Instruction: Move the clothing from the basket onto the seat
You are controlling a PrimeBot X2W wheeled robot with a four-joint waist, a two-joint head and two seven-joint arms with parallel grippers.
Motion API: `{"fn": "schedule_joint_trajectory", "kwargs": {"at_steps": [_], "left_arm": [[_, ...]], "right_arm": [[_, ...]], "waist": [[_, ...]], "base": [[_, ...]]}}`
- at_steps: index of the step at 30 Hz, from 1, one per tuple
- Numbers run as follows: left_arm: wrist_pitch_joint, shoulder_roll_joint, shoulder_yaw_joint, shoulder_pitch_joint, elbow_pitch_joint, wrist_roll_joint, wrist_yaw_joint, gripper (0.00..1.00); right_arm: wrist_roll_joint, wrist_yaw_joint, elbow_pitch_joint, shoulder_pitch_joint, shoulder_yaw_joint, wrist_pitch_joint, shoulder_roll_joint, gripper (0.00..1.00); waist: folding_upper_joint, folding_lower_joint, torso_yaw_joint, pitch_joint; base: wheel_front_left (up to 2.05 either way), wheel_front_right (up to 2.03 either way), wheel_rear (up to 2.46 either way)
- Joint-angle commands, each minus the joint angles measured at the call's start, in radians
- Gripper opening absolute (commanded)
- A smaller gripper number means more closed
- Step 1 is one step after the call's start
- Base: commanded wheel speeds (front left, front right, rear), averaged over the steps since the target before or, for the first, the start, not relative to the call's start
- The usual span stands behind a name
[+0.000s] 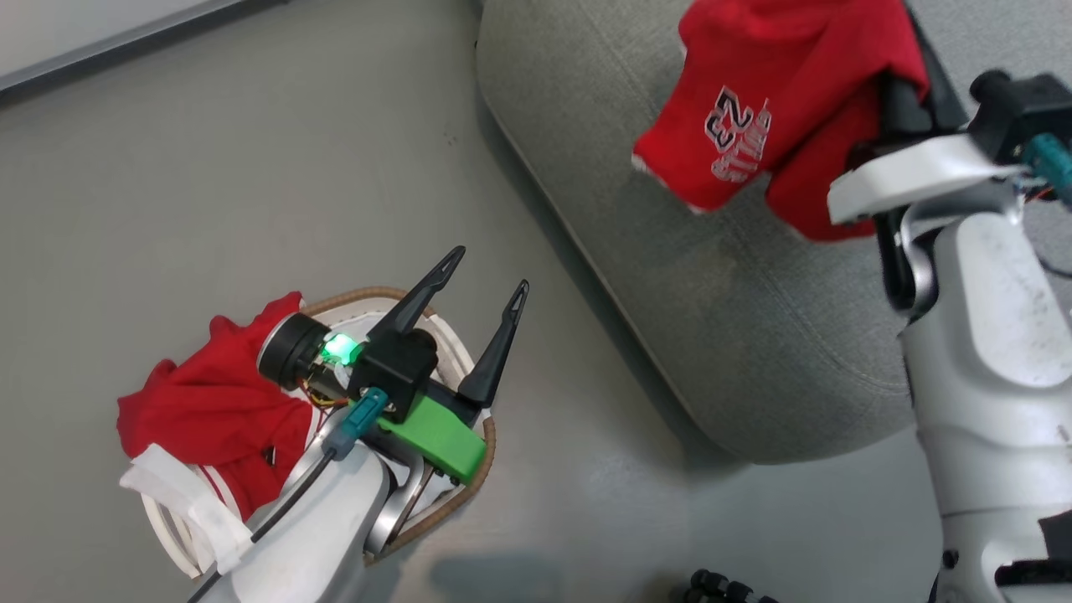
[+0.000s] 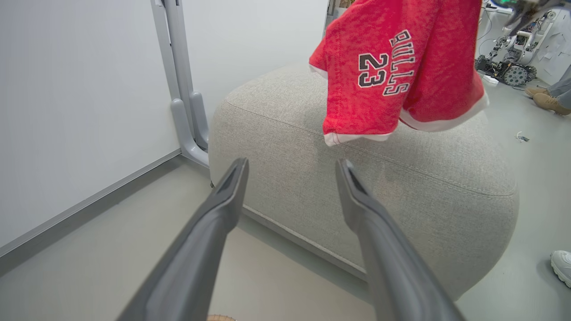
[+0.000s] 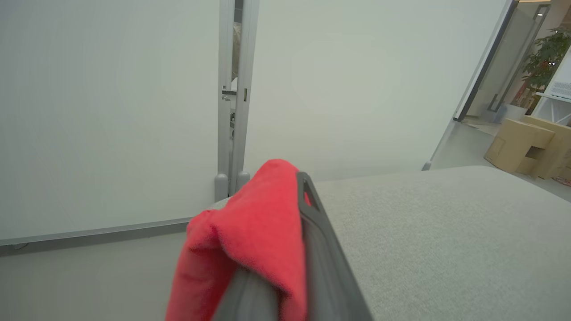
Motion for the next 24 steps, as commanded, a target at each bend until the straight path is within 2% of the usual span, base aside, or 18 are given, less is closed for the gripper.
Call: {"fn": "schedule_joint_trajectory", "kwargs": {"at_steps": [1, 6, 11, 17, 20, 24], "left_arm": [[0.003, 0.006, -0.008, -0.022, -0.013, 0.009, -0.002, 1.00], [0.018, -0.003, -0.030, -0.055, -0.061, 0.035, 0.001, 1.00], [0.049, 0.005, -0.047, -0.091, -0.124, 0.066, 0.009, 1.00], [0.074, 0.020, -0.052, -0.116, -0.175, 0.080, 0.014, 1.00], [0.081, 0.023, -0.055, -0.128, -0.189, 0.087, 0.017, 1.00], [0.084, 0.024, -0.056, -0.136, -0.202, 0.091, 0.022, 1.00]], "right_arm": [[-0.022, -0.001, 0.012, -0.057, -0.025, -0.002, -0.017, 0.00], [-0.058, -0.001, 0.068, -0.213, -0.071, -0.002, -0.091, 0.00], [-0.071, -0.001, 0.151, -0.374, -0.123, 0.010, -0.234, 0.00], [-0.062, -0.001, 0.237, -0.488, -0.165, 0.046, -0.353, 0.00], [-0.074, -0.001, 0.277, -0.505, -0.188, 0.049, -0.384, 0.00], [-0.091, -0.001, 0.358, -0.493, -0.225, 0.051, -0.390, 0.00]], "waist": [[-0.0001, 0.0000, 0.061, 0.060], [-0.0001, 0.0000, 0.132, 0.129], [-0.0001, 0.0000, 0.208, 0.216], [-0.0001, 0.0000, 0.268, 0.298], [-0.0001, 0.0000, 0.287, 0.326], [-0.0001, 0.0000, 0.301, 0.348]], "base": [[0.00, 0.00, 0.00], [0.00, 0.00, 0.00], [0.00, 0.00, 0.00], [0.00, 0.00, 0.00], [0.00, 0.00, 0.00], [0.00, 0.00, 0.00]]}}
